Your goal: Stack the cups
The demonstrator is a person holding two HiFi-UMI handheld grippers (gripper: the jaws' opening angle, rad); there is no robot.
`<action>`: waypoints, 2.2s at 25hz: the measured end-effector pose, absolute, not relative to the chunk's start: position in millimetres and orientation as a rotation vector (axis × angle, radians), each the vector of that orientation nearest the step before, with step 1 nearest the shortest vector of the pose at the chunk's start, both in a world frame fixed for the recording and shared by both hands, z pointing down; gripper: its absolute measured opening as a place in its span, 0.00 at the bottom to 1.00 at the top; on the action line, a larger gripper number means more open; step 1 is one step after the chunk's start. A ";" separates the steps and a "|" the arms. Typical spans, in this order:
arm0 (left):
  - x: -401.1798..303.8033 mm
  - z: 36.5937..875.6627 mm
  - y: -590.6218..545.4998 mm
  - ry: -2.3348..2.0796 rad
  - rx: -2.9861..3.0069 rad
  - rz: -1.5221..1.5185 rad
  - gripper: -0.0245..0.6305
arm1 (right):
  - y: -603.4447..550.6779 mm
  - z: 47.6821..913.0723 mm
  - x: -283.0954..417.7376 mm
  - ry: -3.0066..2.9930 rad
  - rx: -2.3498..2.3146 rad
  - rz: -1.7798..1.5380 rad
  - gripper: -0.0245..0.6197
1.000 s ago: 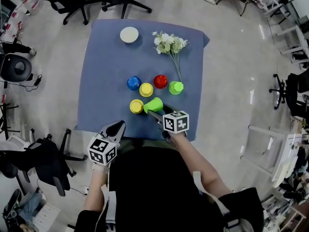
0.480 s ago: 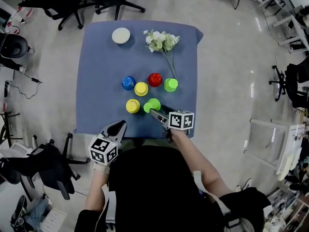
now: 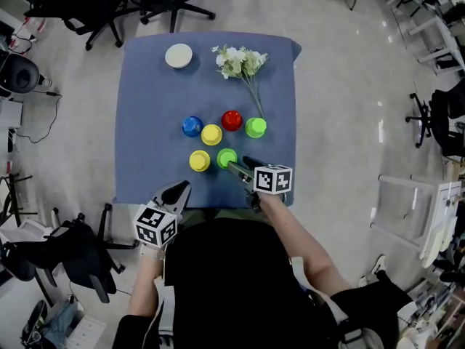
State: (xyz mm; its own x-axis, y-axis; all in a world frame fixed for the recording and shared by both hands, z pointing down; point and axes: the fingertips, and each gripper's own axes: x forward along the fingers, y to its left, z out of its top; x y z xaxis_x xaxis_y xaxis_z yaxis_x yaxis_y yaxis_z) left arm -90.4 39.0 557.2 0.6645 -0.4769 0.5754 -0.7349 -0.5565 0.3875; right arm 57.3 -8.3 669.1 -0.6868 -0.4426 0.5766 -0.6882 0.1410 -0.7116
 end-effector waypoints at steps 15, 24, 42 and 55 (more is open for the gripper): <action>-107.7 557.7 35.0 -0.980 2.242 0.528 0.05 | -7.7 667.8 14.1 -2.194 0.994 1.589 0.53; -108.9 558.6 37.9 -0.982 2.238 0.528 0.05 | -12.5 671.7 27.4 -2.172 1.066 1.620 0.49; -104.0 555.2 37.4 -1.003 2.239 0.517 0.05 | -19.1 655.6 59.5 -2.209 1.126 1.568 0.46; -104.4 556.3 49.8 -1.082 2.179 0.517 0.05 | -97.7 646.3 143.6 -2.107 1.395 0.813 0.50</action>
